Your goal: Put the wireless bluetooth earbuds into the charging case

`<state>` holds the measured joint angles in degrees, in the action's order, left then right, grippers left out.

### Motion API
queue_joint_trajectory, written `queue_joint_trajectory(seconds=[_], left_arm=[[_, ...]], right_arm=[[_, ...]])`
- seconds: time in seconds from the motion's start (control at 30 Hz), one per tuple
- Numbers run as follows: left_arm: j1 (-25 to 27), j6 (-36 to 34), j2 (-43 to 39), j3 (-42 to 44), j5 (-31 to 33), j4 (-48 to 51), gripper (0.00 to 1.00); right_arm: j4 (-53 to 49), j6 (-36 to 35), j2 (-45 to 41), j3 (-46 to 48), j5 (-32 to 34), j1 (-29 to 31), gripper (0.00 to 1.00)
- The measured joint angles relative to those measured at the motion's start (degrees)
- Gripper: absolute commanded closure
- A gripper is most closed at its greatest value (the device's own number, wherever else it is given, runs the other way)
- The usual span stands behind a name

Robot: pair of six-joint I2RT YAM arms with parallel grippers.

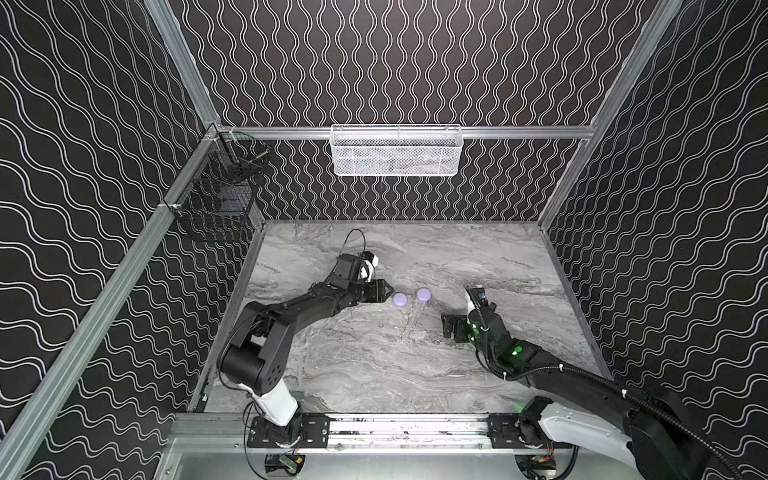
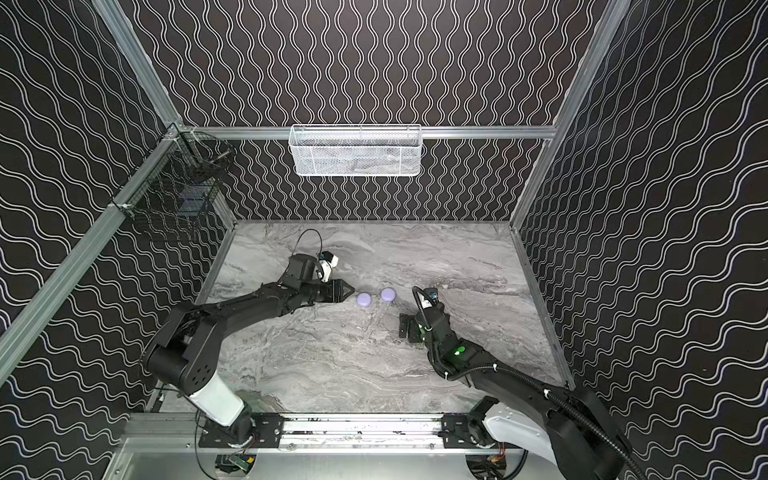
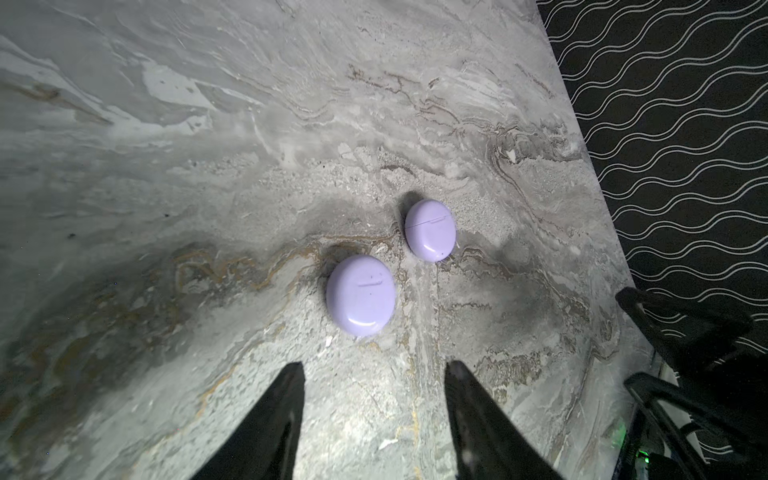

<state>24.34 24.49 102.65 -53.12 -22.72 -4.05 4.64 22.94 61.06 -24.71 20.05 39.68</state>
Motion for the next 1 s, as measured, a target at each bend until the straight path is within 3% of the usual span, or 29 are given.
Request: queue_joint_trajectory(seconds=[0.07,0.27,0.37,0.5,0.73,1.0], left_arm=[[0.07,-0.68,-3.26,0.9,1.49,0.74,0.29],[2.32,-2.43,-9.79,1.51,5.84,1.81,0.15],[4.35,-3.61,-12.28,1.6,8.2,2.8,0.01],[6.27,-4.09,-16.57,3.34,11.1,3.41,0.01],[12.72,-7.19,-23.06,5.35,22.86,5.25,0.01],[13.49,-9.86,-27.82,9.86,34.53,5.18,0.01]], right_arm=[[0.09,0.0,-0.42,0.15,0.04,-0.04,0.01],[0.42,0.39,-1.38,0.98,1.16,-0.48,0.01],[0.5,0.57,-1.55,1.33,1.6,-0.81,0.01],[0.83,0.68,-2.8,1.97,1.7,-1.07,0.01],[-0.13,2.62,-6.69,0.68,3.39,-1.81,0.01],[-3.8,1.75,-9.92,-5.88,7.17,-5.01,0.01]])
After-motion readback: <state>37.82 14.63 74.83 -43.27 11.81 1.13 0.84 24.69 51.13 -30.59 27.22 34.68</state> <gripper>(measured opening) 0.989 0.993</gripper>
